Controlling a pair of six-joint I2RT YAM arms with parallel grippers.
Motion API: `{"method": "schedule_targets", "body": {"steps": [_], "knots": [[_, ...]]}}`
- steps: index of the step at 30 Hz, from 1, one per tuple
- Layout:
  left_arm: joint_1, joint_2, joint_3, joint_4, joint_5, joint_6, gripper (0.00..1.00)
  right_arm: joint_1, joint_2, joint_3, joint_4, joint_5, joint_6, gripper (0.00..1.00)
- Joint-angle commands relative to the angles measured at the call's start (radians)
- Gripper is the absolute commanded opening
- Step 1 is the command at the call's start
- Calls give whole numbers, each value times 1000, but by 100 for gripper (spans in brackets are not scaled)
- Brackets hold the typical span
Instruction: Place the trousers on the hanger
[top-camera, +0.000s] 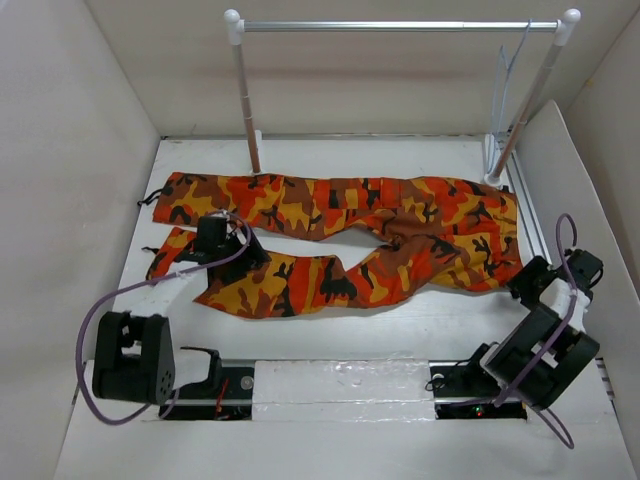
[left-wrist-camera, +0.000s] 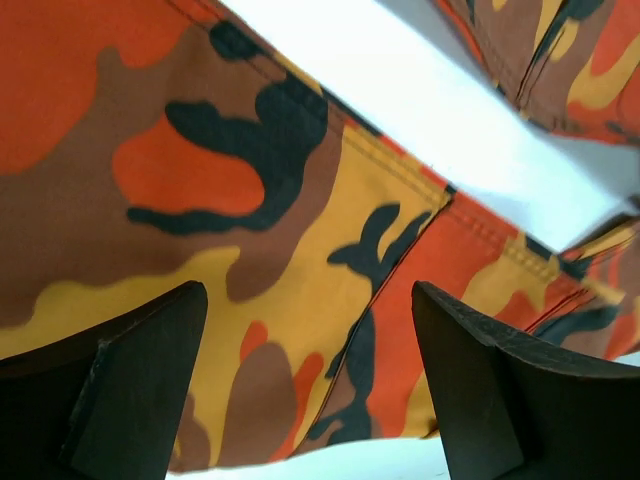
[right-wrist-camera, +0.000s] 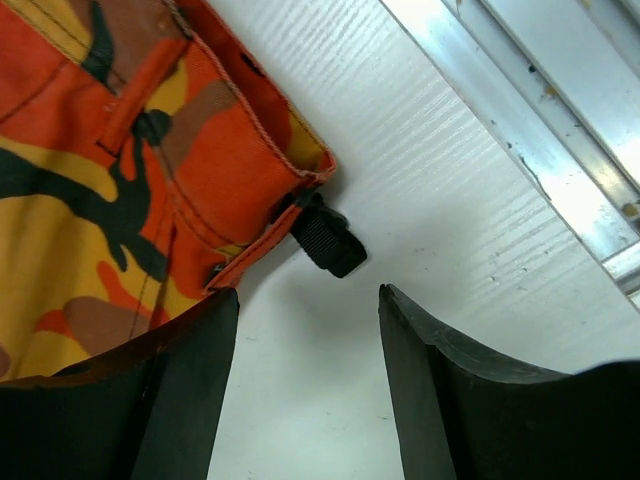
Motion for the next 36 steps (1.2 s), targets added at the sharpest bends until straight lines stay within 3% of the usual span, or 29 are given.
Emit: {"method": "schedule_targets", "body": {"steps": [1,4,7,8,9,10,11,14,21,23,26,27,28,29,31,32,34,36], "knots": [[44,98,-10,126,181,-41,79,-8,78,-7,110,-46,24,63],[44,148,-31,139,189,-58,72,-8,222,22,189,-99,47,63],[96,150,-103,188,171,-90,67,-8,324,66,252,-131,36,53],[119,154,-123,189,180,-99,52,-8,339,73,289,-149,35,46],[218,166,-157,236,244,-113,36,-8,358,105,283,-158,13,14],[219,166,-157,236,244,-124,36,-8,361,105,268,-158,13,13],[257,171,-168,247,298,-132,20,-8,356,119,250,-157,1,0],[389,195,-176,258,341,-132,0,-8,262,189,107,-52,-48,0],[628,105,-163,145,384,-106,0,16,-47,284,-149,219,-15,0],[641,81,-134,88,390,-96,0,16,-64,324,-214,321,-21,0],[617,-34,-186,127,447,-168,0,26,-33,337,-266,400,-62,0],[604,-48,-186,130,448,-169,0,26,-33,321,-257,377,-79,0],[604,-59,-179,133,451,-173,0,26,11,304,-248,348,-91,8],[595,-67,-168,130,441,-166,0,26,32,292,-251,241,-99,32],[586,-84,-119,94,404,-124,0,35,45,269,-251,164,-136,46],[586,-93,-110,93,380,-112,0,51,19,263,-246,127,-130,59],[549,-117,-96,106,373,-89,0,88,-44,284,-264,107,-127,66],[537,-149,-88,110,349,-60,12,226,-85,332,-303,110,-125,63]]}}
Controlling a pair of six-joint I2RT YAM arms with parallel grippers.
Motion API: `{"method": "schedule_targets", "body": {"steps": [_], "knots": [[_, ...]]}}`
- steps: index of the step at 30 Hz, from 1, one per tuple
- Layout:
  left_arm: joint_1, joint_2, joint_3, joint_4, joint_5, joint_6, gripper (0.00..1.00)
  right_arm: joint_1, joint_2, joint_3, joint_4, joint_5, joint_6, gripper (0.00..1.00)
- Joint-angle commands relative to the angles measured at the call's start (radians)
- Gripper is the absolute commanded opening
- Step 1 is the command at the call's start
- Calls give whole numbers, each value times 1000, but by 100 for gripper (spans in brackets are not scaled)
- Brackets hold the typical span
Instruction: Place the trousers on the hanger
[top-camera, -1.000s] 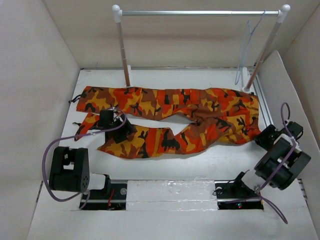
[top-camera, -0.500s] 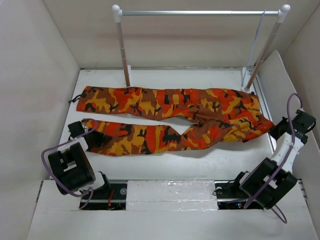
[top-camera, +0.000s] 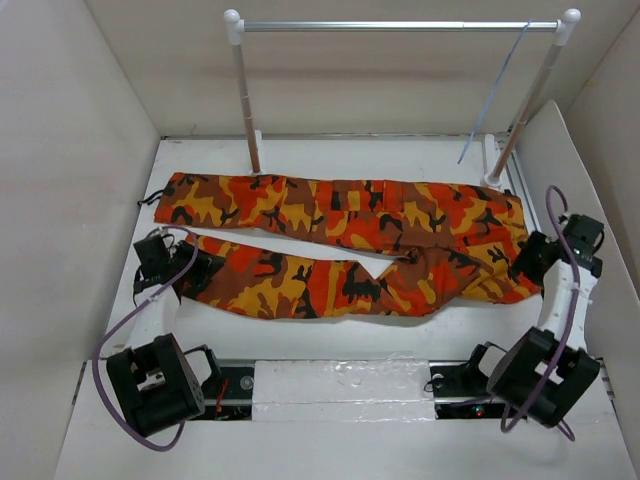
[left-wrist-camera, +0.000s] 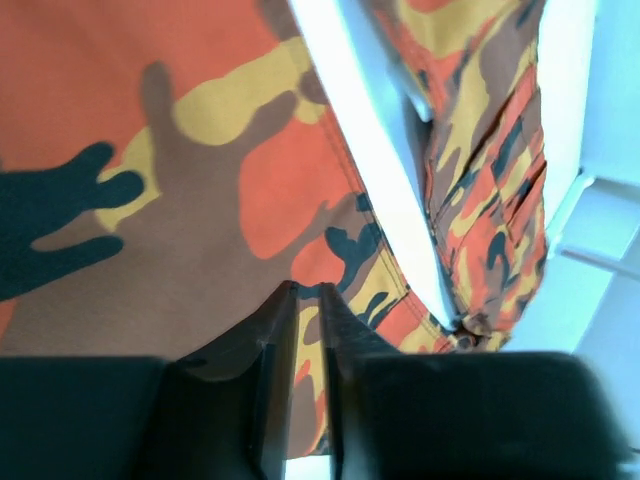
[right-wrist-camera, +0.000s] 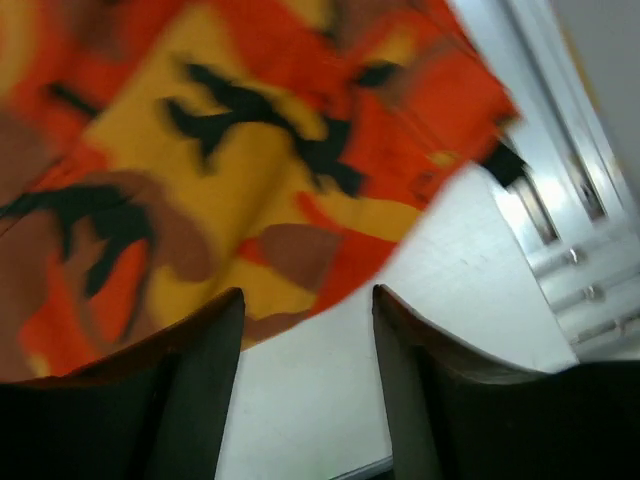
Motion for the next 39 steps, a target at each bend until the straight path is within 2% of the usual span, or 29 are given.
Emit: {"method": "schedule_targets", "body": {"steps": [1,2,5,6,8,12,16,18,19,22,24,32,35,39], "knots": [[-21,-65,64,-5,-45,63,16,153,-101,91,-40,-78,-18,59],[-21,-76,75,-11,-94,89,25,237,-124,91,-37,-120,-15,35],[-30,-84,139,-67,-214,126,42,344,-144,51,10,-280,-21,0],[-46,-66,151,-85,-248,134,44,424,-160,37,28,-322,-27,0],[-55,-52,194,-94,-320,141,55,504,-175,-6,73,-396,-27,0],[-105,80,332,-125,-504,192,59,735,-235,-35,138,-430,-30,1],[-141,298,476,-223,-613,252,59,895,-241,-10,147,-416,-53,10],[-151,382,506,-238,-680,260,56,949,-238,3,161,-398,-74,18],[-180,421,548,-255,-731,255,52,1002,-230,19,144,-354,-94,24],[-246,468,590,-272,-777,255,46,1035,-226,22,148,-362,-119,28],[-299,540,653,-312,-866,237,45,1056,-220,19,157,-373,-131,28],[-317,700,759,-339,-871,189,42,1162,-195,-10,170,-369,-141,28],[-317,786,811,-364,-903,195,33,1143,-224,0,156,-349,-137,28],[-317,815,811,-355,-901,200,33,1118,-226,23,141,-359,-151,28]]}}
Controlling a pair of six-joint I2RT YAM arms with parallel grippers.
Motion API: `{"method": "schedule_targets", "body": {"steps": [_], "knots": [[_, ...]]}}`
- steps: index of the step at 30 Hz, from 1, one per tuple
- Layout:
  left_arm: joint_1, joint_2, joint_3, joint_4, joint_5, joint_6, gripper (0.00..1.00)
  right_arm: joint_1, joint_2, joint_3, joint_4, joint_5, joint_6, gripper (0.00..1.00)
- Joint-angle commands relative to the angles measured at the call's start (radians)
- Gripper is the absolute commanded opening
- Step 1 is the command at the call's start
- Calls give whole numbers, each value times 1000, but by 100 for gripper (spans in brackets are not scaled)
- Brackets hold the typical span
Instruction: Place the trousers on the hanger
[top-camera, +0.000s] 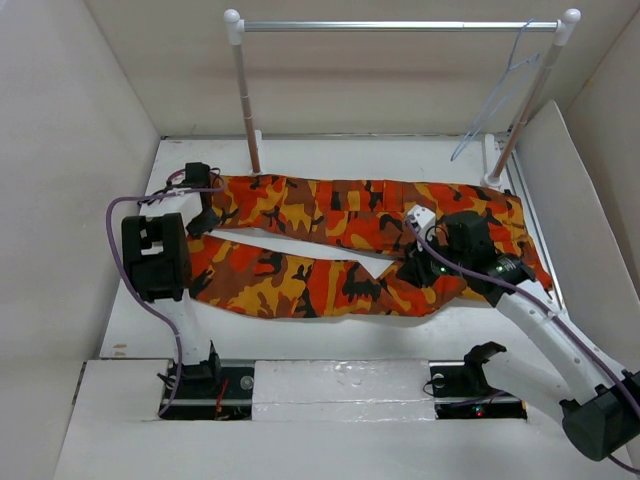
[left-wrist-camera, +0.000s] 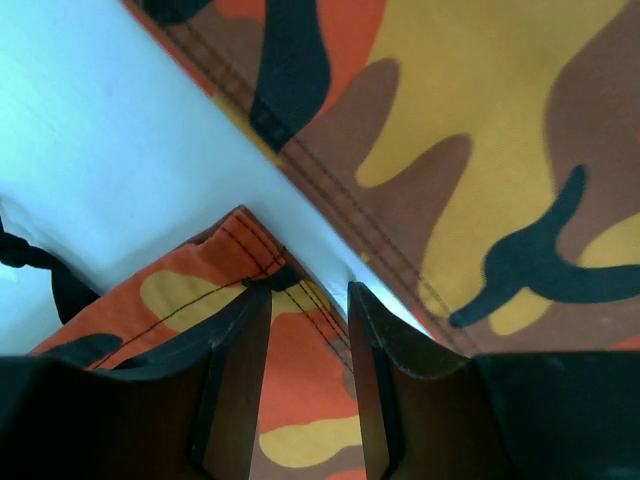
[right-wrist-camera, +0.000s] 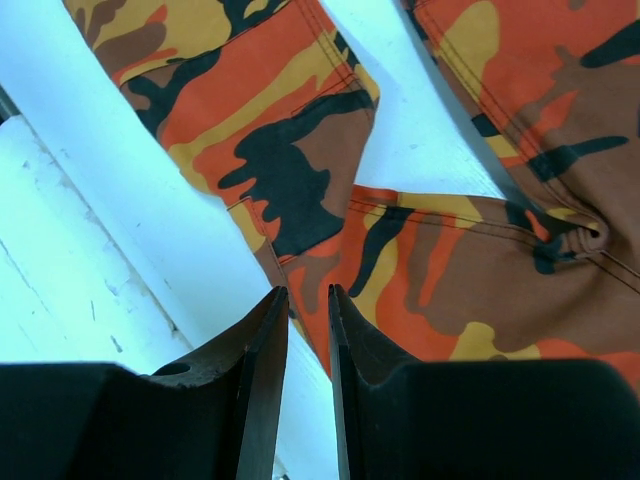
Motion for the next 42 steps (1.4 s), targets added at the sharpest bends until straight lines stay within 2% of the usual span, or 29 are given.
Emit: {"method": "schedule_targets", "body": {"steps": [1,4,6,7,11,12,17,19,22,23,24,25,26,28,31,33,35,37,39,40,41,42], "knots": [[4,28,36,-39,-29,4,34,-16,-18,52,15,-2,-32,28],[4,66,57,-46,-30,8,34,-27,-10,62,9,-13,-40,28],[4,78,70,-67,-26,11,8,-37,-13,65,6,-8,-40,28],[4,72,71,-69,-21,14,0,-37,-15,65,4,-2,-36,28],[4,-56,65,-70,48,29,0,-106,-21,84,-20,18,-58,28],[4,-135,65,-63,72,37,0,-138,-19,87,-22,12,-73,28],[4,-354,178,-110,216,-6,0,-198,-4,119,-45,62,-92,28],[4,-437,241,-151,231,-20,0,-223,2,136,-65,70,-78,28],[4,-535,280,-227,177,-41,0,-238,-15,113,-62,75,-52,28],[15,-581,265,-218,169,-63,0,-250,-31,107,-63,78,-47,28],[34,-684,234,-129,206,-71,0,-251,-39,101,-60,81,-41,28],[59,-725,208,-100,250,-87,0,-251,-48,87,-62,81,-37,28],[59,-725,291,-156,213,-107,0,-251,-61,69,-57,75,-26,28],[59,-727,307,-190,208,-118,0,-251,-67,55,-48,66,-21,28],[59,-822,184,-173,144,-150,0,-251,-72,39,-46,64,-20,28],[59,-898,84,-178,-28,-181,0,-251,-88,18,-48,92,-21,28],[59,-943,-88,-181,-178,-230,0,-251,-104,-13,-45,121,-23,28],[59,-1012,-271,-141,-177,-279,0,-251,-127,-40,-42,139,-20,28],[59,-1072,-359,-101,-150,-325,0,-251,-137,-56,-34,147,-17,27],[59,-1116,-487,-66,-118,-409,0,-251,-141,-56,-19,139,-15,11],[59,-1116,-489,-66,-118,-410,0,-251,-141,-56,-19,139,-15,11],[59,-1151,-519,-25,-101,-414,0,-251,-136,-66,-7,107,-12,3]]}}
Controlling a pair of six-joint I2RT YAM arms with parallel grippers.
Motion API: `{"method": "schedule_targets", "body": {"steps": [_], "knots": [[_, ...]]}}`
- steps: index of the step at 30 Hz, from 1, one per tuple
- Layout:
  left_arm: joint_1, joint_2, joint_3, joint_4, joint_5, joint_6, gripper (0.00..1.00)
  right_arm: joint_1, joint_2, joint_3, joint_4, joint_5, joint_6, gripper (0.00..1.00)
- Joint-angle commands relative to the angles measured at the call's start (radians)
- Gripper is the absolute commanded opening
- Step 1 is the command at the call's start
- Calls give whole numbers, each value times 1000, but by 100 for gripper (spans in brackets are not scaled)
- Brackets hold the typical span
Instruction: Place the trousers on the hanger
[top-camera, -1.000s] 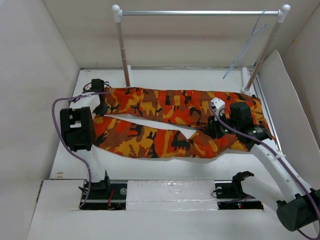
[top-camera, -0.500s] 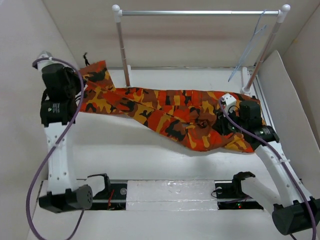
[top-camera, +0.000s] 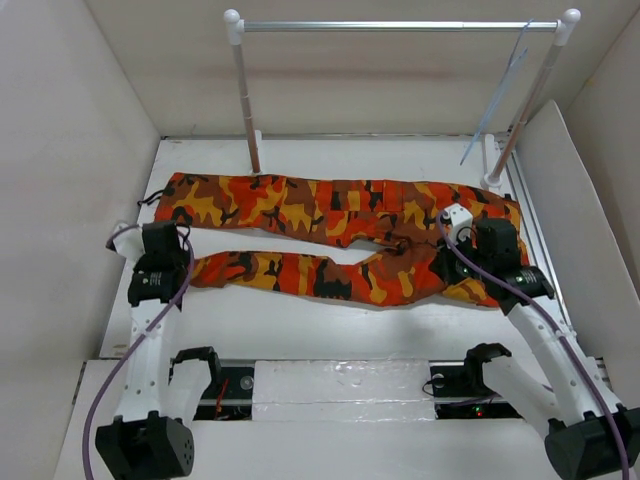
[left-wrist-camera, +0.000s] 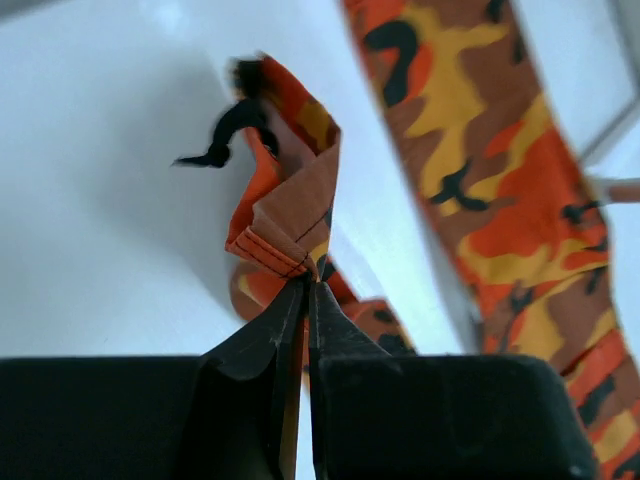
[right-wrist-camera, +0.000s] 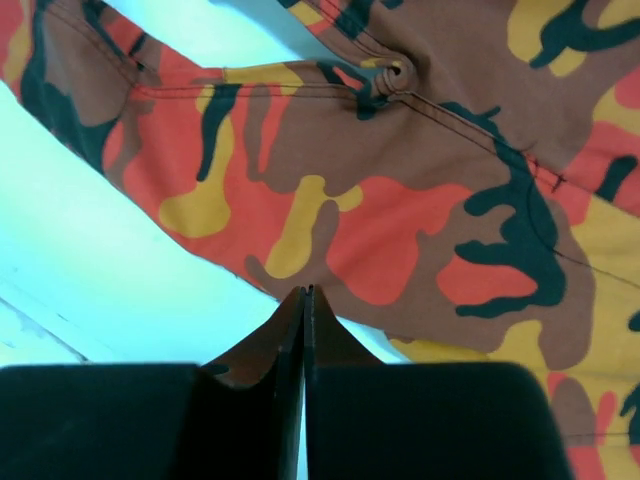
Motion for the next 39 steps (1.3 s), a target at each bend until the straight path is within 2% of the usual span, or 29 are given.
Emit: {"method": "schedule_targets", "body": {"steps": [1,4,6,7,8,10,11,14,17,22,23,25,26,27,28,29,32,33,36,37,39], "knots": [[1,-105,-113,100,-8,-122,0,-5,1,-7,78,-42,4,0],[1,-59,-79,85,4,-104,0,16,86,-13,113,-174,-39,0],[1,-3,-43,75,-6,-36,0,61,155,-9,112,-163,-57,1],[1,13,-7,72,-17,-18,0,77,171,-12,126,-155,-59,8],[1,25,17,68,-32,-4,0,91,185,-9,129,-130,-59,21],[1,30,94,60,-17,30,0,125,215,-7,173,-116,-41,33],[1,22,118,69,21,40,0,137,225,-15,208,-114,-28,47],[1,8,224,85,75,41,0,226,325,6,380,-192,35,66],[1,35,311,69,119,18,0,358,509,139,463,-215,21,73],[-11,15,421,68,138,17,0,401,752,330,565,-209,9,77],[-11,16,437,52,126,24,0,401,837,365,542,-208,-3,76],[-33,13,469,45,118,36,0,401,902,429,540,-223,-14,72],[-33,13,478,36,103,40,0,401,930,437,555,-244,-14,60],[-33,2,485,29,98,47,0,401,933,439,568,-275,-13,43],[-33,-4,500,23,92,51,0,401,927,445,550,-275,-13,3],[-42,-16,511,3,67,56,0,401,912,439,534,-275,-17,0],[-65,-42,560,-33,-17,83,0,412,776,395,426,-269,-68,0],[-65,-50,573,-44,-35,99,0,412,689,392,325,-266,-95,0],[-88,-79,609,-73,-110,123,0,412,567,407,139,-244,-146,0],[-88,-84,616,-80,-159,145,0,412,503,410,115,-226,-148,0],[-111,-90,606,-98,-212,157,0,392,475,431,76,-214,-148,0]]}}
